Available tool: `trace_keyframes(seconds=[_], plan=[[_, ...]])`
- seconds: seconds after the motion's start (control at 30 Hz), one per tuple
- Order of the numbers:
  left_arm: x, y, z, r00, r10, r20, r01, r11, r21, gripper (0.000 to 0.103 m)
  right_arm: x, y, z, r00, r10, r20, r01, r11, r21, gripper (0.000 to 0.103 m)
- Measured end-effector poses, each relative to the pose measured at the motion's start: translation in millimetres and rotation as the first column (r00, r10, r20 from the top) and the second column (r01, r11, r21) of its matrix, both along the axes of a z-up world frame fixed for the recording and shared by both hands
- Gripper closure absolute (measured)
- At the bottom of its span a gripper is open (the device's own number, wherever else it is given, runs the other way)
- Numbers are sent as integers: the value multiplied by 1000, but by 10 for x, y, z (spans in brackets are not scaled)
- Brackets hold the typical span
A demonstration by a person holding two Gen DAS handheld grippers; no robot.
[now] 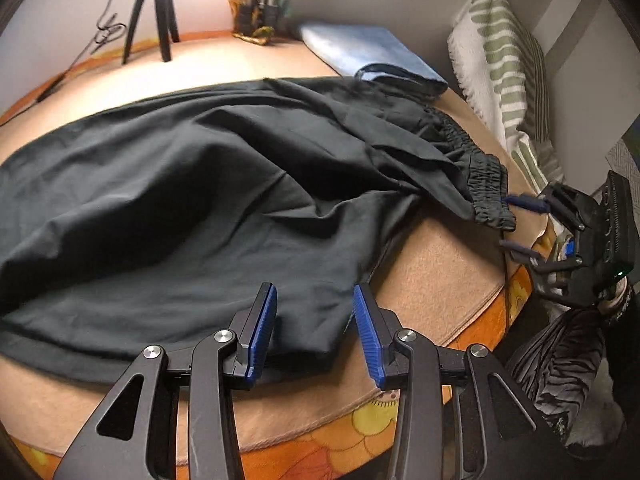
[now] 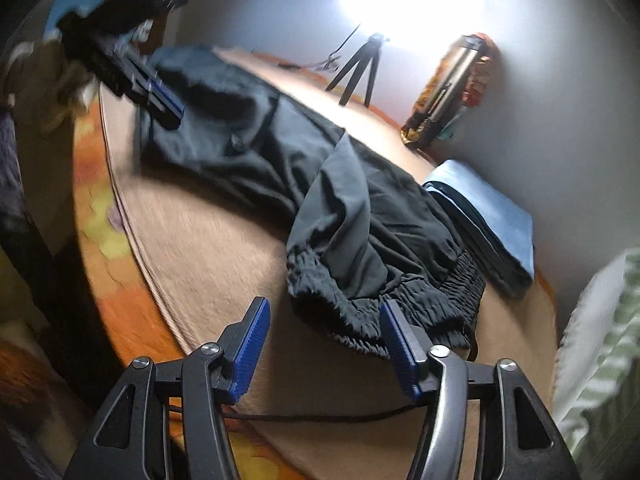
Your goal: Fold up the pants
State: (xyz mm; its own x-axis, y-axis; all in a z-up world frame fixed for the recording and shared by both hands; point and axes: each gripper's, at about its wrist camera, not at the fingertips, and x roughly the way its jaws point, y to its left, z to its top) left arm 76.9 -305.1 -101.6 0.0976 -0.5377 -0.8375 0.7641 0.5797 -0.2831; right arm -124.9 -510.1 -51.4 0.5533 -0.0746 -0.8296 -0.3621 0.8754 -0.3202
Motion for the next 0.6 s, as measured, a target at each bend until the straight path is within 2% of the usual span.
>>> trace_keyframes(seconds=[0.03, 0.07, 0.17, 0.3, 0.4, 0.5, 0.6], plan=[[-4, -21, -11, 1000, -3, 6, 3, 1000, 4, 65, 25, -5, -32, 1000, 2, -11, -2, 1000, -9, 76], [-6, -44, -26, 1000, -6, 13, 6, 1000, 7, 65, 54, -28, -41, 1000, -4, -18, 4, 1000, -7, 84], [-4, -98, -74, 1000, -14, 10, 14, 1000, 8, 65, 128, -158, 101, 999, -38, 19, 36, 998, 57, 92], [-27, -139, -171, 999, -41, 3, 41, 999, 31, 65, 328, -547, 494, 985, -145, 92, 123, 969, 215, 93], [-57, -170, -228, 998, -63, 11, 62, 997, 53, 65, 579, -871, 651, 966, -230, 120, 195, 949, 247, 93], [-74, -156, -225, 997, -74, 18, 73, 996, 54, 65, 907, -1223, 608, 950, -303, 78, 272, 922, 276, 93], [-71, -127, -227, 997, -75, 9, 74, 996, 49, 65, 1175, -1576, 423, 918, -396, 6, 374, 872, 316, 93]])
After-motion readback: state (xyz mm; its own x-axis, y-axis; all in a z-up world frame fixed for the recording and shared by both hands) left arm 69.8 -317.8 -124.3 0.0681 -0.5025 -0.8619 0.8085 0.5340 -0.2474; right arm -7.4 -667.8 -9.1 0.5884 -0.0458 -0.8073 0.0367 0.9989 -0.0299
